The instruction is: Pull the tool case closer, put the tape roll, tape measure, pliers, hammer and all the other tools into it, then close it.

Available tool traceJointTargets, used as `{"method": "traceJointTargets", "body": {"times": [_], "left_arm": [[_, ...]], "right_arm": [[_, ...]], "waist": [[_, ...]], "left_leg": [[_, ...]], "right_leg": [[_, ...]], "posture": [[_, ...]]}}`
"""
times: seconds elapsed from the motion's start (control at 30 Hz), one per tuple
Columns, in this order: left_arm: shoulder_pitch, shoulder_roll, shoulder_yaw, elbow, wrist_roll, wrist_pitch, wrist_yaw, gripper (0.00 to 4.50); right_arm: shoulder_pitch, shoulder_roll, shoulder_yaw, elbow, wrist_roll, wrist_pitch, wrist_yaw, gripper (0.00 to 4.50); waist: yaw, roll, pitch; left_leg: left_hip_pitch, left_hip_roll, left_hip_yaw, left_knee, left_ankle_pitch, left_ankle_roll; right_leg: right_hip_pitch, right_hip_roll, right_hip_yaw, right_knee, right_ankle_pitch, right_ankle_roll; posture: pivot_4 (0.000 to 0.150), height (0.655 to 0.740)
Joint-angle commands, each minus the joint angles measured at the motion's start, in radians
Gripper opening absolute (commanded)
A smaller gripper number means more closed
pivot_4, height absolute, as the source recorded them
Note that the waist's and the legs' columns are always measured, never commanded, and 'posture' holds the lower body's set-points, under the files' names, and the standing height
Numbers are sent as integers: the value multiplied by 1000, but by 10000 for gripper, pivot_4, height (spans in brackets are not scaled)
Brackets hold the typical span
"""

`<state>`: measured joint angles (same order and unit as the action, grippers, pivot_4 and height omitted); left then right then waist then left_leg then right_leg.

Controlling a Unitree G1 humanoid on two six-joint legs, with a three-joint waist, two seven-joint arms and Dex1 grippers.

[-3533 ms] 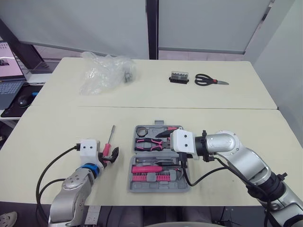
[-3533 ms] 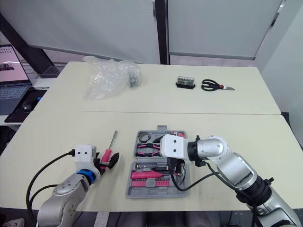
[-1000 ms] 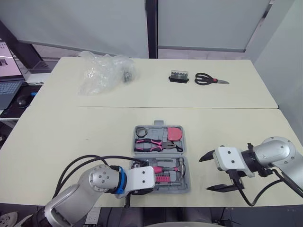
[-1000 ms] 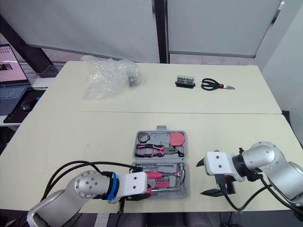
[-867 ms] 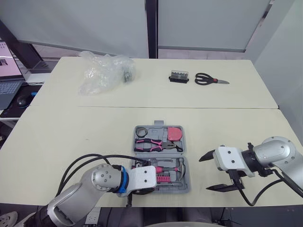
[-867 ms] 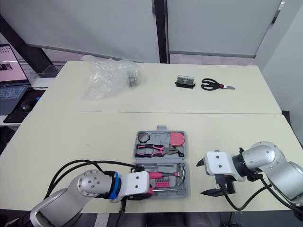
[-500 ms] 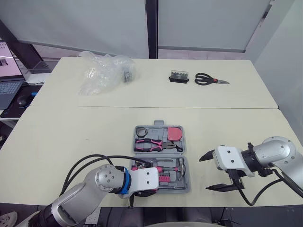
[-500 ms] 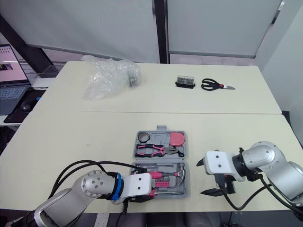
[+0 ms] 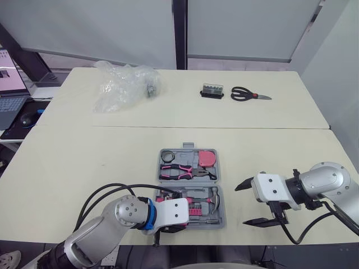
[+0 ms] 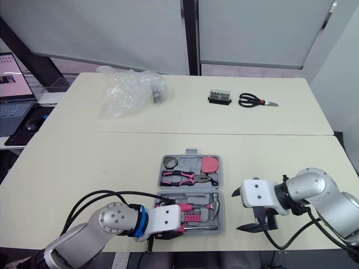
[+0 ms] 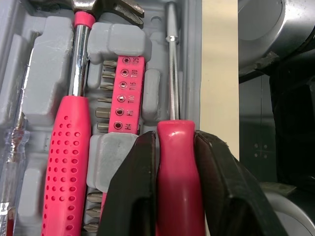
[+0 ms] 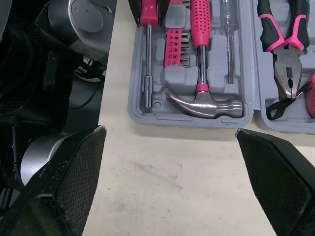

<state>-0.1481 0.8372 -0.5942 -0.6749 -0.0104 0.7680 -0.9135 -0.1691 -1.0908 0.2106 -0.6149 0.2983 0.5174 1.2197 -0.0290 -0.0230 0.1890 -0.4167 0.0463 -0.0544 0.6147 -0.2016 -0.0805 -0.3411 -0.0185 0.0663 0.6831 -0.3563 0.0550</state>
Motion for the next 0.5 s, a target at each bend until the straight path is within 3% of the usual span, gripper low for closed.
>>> {"method": "traceJointTargets", "body": {"times": [0.03, 0.2, 0.37, 0.5], "left_arm": [[-17, -2, 43, -35, -20, 7, -4, 22929], [-4, 27, 201, -93, -133, 39, -39, 38702], [70, 101, 378, -21, -242, -134, -152, 38702], [85, 133, 374, 71, -240, -247, -218, 29523]], "right_arm": [[-4, -3, -27, -30, 15, 1, -1, 45000], [-2, 3, -27, -32, 16, 4, -9, 45000], [-3, 14, -25, -26, 14, 0, -17, 45000], [-16, 31, -13, -17, 8, -2, -25, 45000]], "waist": [[0, 0, 0], [0, 0, 0], [-1, 1, 0], [0, 1, 0]], "left_leg": [[0, 0, 0, 0, 0, 0], [0, 0, 0, 1, 0, 0], [1, 0, 0, 1, 0, 0], [1, 0, 0, 6, 0, 0]], "right_leg": [[0, 0, 0, 0, 0, 0], [0, 0, 0, 2, 0, 0], [0, 0, 0, 3, 0, 0], [0, 0, 0, 6, 0, 0]], "posture": [[1500, 7400], [1500, 7400], [1500, 7400], [1500, 7400]]}}
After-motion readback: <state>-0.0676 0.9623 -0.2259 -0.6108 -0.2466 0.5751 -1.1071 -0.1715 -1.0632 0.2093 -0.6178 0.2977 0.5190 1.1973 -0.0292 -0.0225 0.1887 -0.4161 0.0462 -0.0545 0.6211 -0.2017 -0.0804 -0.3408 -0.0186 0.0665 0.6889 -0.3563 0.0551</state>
